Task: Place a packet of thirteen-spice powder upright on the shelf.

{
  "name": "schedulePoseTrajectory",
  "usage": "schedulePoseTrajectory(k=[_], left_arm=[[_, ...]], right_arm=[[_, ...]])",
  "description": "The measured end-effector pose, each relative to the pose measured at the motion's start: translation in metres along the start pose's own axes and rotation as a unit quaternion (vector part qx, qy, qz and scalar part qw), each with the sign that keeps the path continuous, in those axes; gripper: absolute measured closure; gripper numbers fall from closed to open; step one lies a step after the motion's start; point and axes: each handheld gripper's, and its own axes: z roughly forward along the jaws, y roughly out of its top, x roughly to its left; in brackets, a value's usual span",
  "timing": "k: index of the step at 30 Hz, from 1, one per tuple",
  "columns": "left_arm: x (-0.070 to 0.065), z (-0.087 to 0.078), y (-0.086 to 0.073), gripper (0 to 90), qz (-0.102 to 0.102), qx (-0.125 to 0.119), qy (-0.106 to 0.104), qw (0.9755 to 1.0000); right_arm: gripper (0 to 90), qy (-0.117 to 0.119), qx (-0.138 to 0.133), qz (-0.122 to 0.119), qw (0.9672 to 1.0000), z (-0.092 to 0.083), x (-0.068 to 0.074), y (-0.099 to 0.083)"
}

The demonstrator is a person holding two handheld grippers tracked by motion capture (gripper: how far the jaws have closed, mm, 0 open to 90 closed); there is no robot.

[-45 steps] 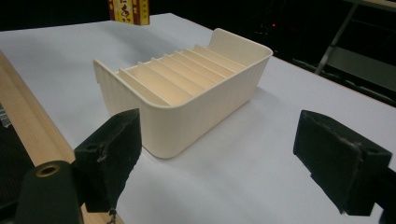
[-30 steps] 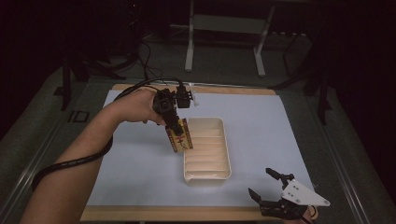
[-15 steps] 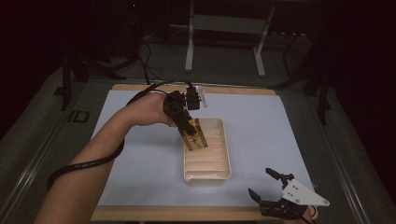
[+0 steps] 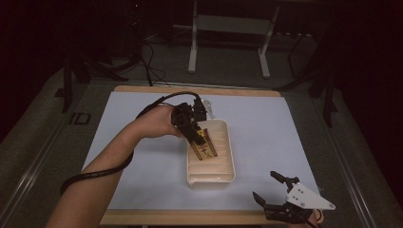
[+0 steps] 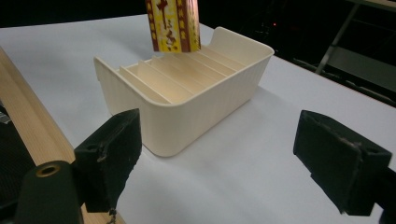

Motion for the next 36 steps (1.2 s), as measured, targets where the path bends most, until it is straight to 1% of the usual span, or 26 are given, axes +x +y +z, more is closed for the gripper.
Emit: schedulePoseTrajectory(k=[1,2,3,7,8,10,11,15,19,20,21,22,24,25,26,28,30,31,33,36], left_arm=[[0.000,0.000,0.000,67.8,0.000,0.000,0.000,1.0000],[-0.002,0.005,-0.002,67.9,0.002,-0.004,-0.006,1.0000],[-0.002,0.006,-0.002,67.8,0.004,-0.002,-0.010,0.9999],[-0.002,0.011,-0.005,67.8,0.007,-0.002,-0.004,1.0000],[-0.001,0.011,-0.005,67.8,0.008,0.001,-0.005,1.0000],[0.000,0.011,-0.006,67.8,0.002,0.000,-0.009,1.0000],[0.001,0.011,-0.006,67.8,0.005,-0.002,-0.006,1.0000],[0.002,0.010,-0.007,67.8,0.005,0.003,-0.006,1.0000],[0.004,0.013,-0.009,67.8,-0.001,0.005,-0.002,1.0000],[0.005,0.014,-0.009,67.8,-0.001,0.006,-0.009,0.9999],[0.004,0.014,-0.009,67.8,0.002,0.004,-0.006,1.0000],[0.004,0.015,-0.010,67.8,0.000,0.004,-0.006,1.0000],[0.003,0.015,-0.009,67.8,0.002,0.003,-0.011,0.9999],[0.003,0.016,-0.009,67.8,0.003,0.002,-0.010,0.9999],[0.002,0.016,-0.009,67.8,0.003,0.005,-0.012,0.9999],[0.001,0.016,-0.008,67.8,0.003,0.004,-0.010,0.9999],[0.000,0.016,-0.007,67.8,0.009,0.005,-0.006,0.9999],[0.000,0.017,-0.007,67.8,0.007,0.006,-0.008,0.9999],[0.000,0.017,-0.006,67.8,0.012,0.004,0.002,0.9999],[0.003,0.016,-0.006,67.8,0.003,0.007,-0.003,1.0000]], right_arm=[[15.3,0.000,0.000,0.000,1.0000,0.000,0.000,0.000],[15.3,0.000,0.000,0.000,1.0000,0.000,0.000,0.000],[15.3,0.000,0.001,0.000,1.0000,0.000,0.000,0.000],[15.3,0.000,0.002,-0.001,1.0000,0.001,0.001,0.000],[15.3,-0.001,0.001,-0.002,1.0000,0.001,0.001,0.000],[15.3,0.000,0.001,-0.002,1.0000,0.001,0.001,0.000],[15.3,0.000,0.001,-0.002,1.0000,0.001,0.001,0.000],[15.3,0.000,0.002,-0.003,1.0000,0.001,0.001,0.000],[15.4,0.000,0.003,-0.003,1.0000,0.001,0.001,0.000],[15.3,0.000,0.004,-0.003,1.0000,0.001,0.001,0.000],[15.3,0.000,0.004,-0.003,1.0000,0.001,0.001,0.000],[15.3,0.000,0.004,-0.003,1.0000,0.001,0.001,0.000],[15.3,0.001,0.004,-0.003,1.0000,0.001,0.001,0.000],[15.3,0.001,0.004,-0.003,1.0000,0.001,0.001,0.000],[15.3,0.001,0.004,-0.003,1.0000,0.001,0.001,0.000],[15.3,0.001,0.004,-0.003,1.0000,0.001,0.001,0.000],[15.3,0.001,0.004,-0.003,1.0000,0.001,0.001,0.000],[15.3,0.001,0.004,-0.003,1.0000,0.001,0.001,0.000],[15.3,0.001,0.004,-0.003,1.0000,0.001,0.001,0.000],[15.3,0.002,0.004,-0.004,1.0000,0.001,0.001,0.000]])
